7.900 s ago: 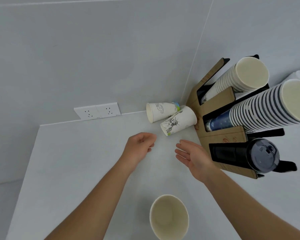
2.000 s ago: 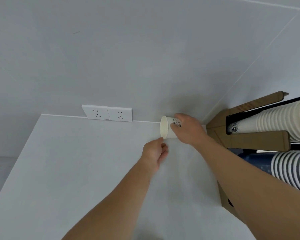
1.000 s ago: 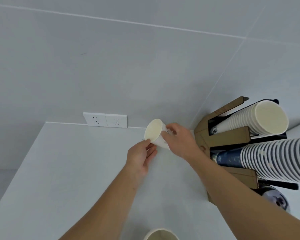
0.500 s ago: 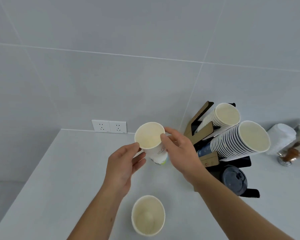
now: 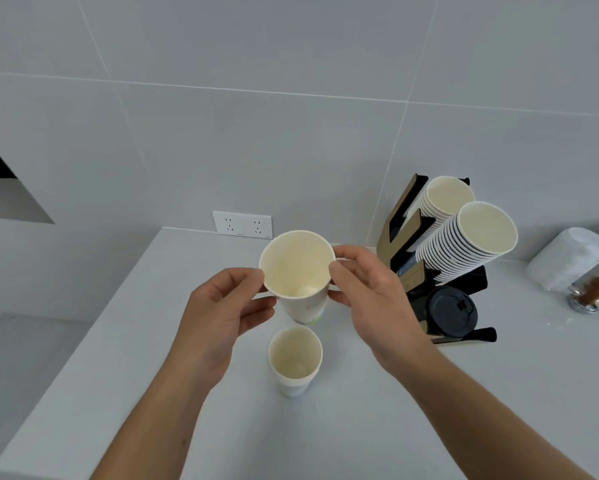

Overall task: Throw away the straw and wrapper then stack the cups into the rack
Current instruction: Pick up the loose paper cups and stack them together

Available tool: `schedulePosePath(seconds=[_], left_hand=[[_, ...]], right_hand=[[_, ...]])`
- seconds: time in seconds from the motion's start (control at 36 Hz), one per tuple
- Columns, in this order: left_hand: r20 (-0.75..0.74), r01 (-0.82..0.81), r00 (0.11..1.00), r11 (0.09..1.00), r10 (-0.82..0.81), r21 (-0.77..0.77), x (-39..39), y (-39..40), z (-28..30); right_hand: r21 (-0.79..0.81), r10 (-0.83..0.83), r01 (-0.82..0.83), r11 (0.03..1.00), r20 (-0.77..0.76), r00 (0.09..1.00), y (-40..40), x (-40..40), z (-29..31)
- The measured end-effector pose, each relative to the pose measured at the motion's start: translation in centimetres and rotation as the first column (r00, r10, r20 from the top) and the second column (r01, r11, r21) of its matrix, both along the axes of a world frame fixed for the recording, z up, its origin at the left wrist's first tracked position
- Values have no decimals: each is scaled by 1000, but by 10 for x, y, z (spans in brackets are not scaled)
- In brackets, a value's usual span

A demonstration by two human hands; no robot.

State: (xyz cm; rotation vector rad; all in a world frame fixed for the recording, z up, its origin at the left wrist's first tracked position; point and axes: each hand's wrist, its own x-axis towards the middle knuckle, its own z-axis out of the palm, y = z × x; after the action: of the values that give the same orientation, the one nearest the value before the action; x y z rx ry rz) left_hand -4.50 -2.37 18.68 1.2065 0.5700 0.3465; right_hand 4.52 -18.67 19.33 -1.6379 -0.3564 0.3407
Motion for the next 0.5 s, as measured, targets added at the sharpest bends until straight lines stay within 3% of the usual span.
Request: schedulePosePath(seconds=[0.28, 0.5], left_hand=[[-139, -41, 990, 999, 38, -21, -31, -14, -23], [-214, -85, 973, 996, 82, -7, -36, -17, -57]], right_hand=[[-43, 40, -45, 998, -124, 991, -10, -22, -23], [-184, 34, -69, 981, -185, 982, -12, -25, -48]])
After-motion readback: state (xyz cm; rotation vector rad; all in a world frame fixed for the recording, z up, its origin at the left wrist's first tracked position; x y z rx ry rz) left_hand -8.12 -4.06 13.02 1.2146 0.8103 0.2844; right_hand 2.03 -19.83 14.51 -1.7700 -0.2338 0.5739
